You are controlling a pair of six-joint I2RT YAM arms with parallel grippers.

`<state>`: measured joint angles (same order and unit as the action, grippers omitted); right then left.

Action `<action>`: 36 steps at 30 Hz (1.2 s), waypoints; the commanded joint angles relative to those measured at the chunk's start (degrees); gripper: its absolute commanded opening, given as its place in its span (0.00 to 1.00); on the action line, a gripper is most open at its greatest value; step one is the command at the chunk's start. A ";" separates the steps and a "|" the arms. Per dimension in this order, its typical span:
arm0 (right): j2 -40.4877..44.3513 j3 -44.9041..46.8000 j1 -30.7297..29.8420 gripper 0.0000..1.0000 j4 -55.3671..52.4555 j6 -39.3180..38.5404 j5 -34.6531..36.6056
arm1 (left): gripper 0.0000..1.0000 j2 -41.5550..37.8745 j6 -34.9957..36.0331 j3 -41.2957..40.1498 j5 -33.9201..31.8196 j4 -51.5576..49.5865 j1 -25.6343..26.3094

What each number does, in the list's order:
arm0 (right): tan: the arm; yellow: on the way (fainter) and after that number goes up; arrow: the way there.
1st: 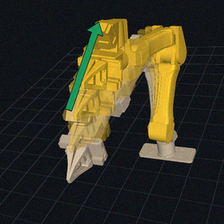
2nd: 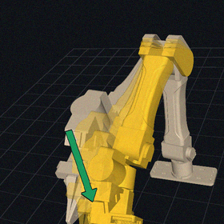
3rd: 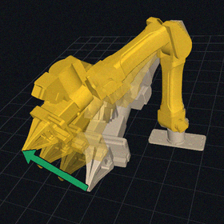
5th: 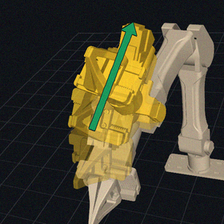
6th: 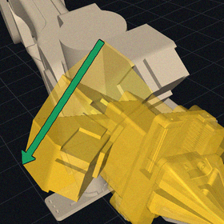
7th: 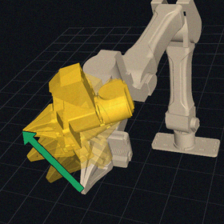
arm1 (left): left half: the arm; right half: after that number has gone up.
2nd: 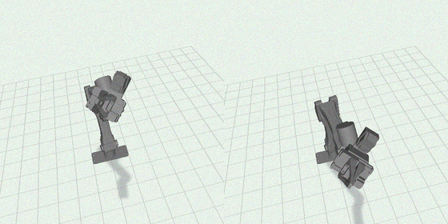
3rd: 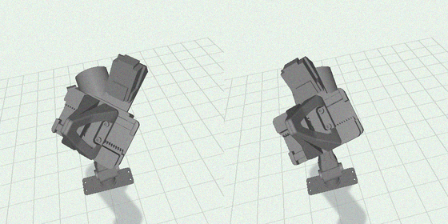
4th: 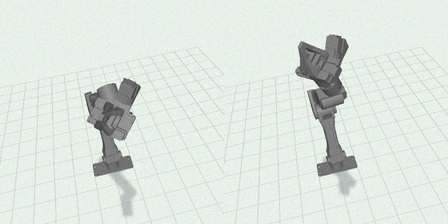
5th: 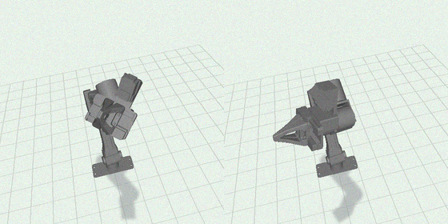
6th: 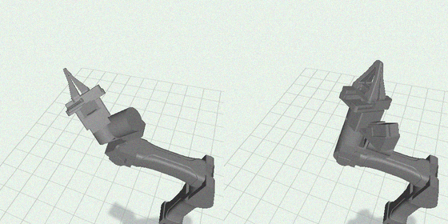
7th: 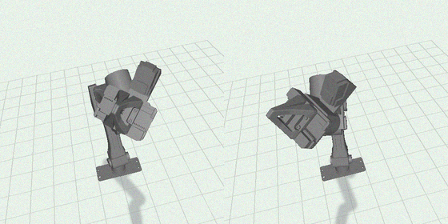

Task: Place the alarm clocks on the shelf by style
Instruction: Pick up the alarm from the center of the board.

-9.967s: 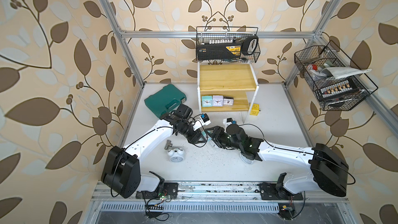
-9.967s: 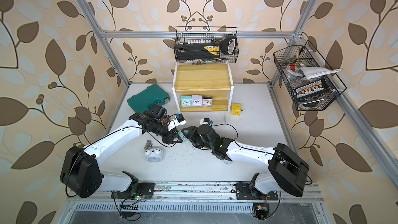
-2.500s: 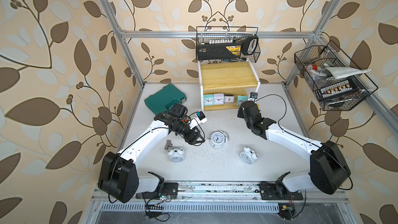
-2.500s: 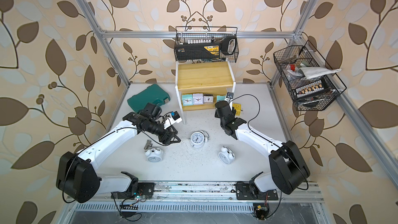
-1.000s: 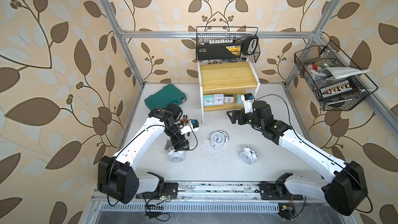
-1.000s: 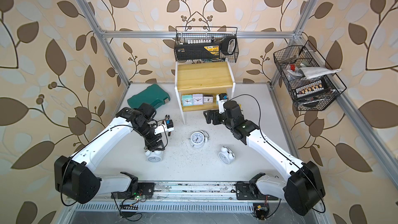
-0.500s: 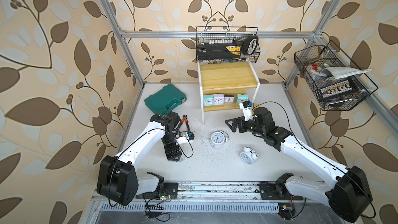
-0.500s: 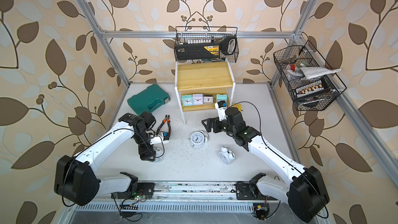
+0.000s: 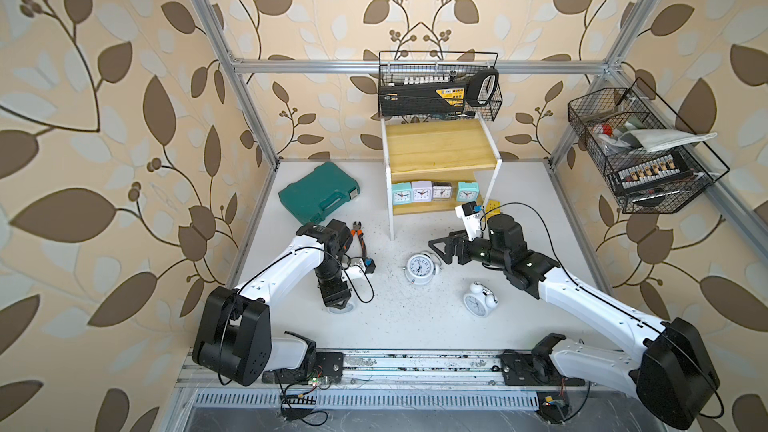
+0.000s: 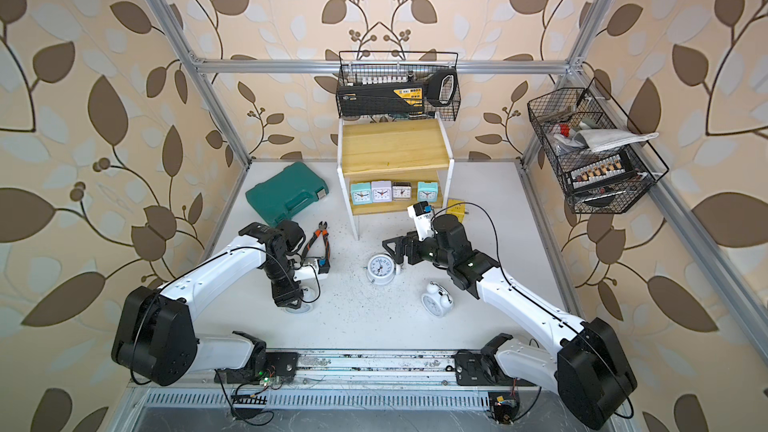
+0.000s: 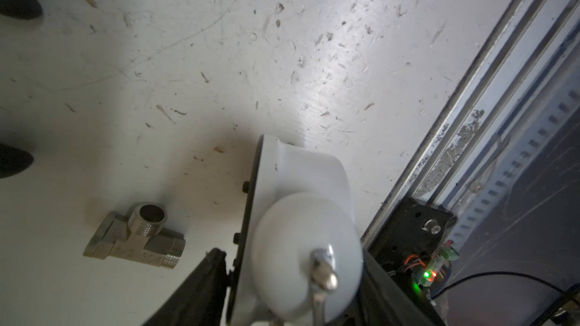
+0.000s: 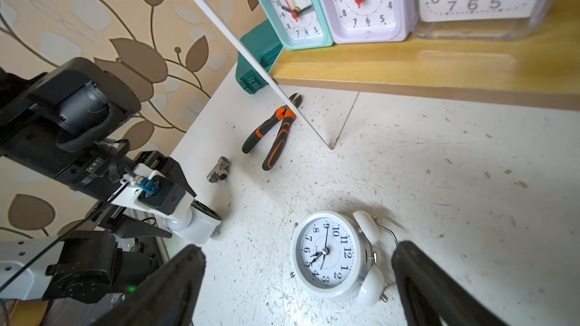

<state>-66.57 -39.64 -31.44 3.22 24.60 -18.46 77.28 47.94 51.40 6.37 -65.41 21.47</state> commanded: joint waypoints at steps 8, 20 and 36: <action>-4.87 1.71 -2.90 0.91 9.41 -3.63 -7.28 | 0.40 -1.85 0.55 0.41 3.09 -1.08 0.67; -10.15 5.24 -6.62 0.85 23.13 -10.58 -21.86 | 0.34 -4.21 1.24 8.63 15.65 -3.76 0.96; -17.66 -0.14 -17.93 0.85 21.75 -21.95 -20.57 | 0.34 -2.88 -0.54 11.97 22.63 -2.62 5.94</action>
<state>-83.07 -37.19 -48.53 25.61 5.26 -39.40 74.78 47.88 61.30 25.36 -67.44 26.57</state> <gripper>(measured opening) 0.848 0.482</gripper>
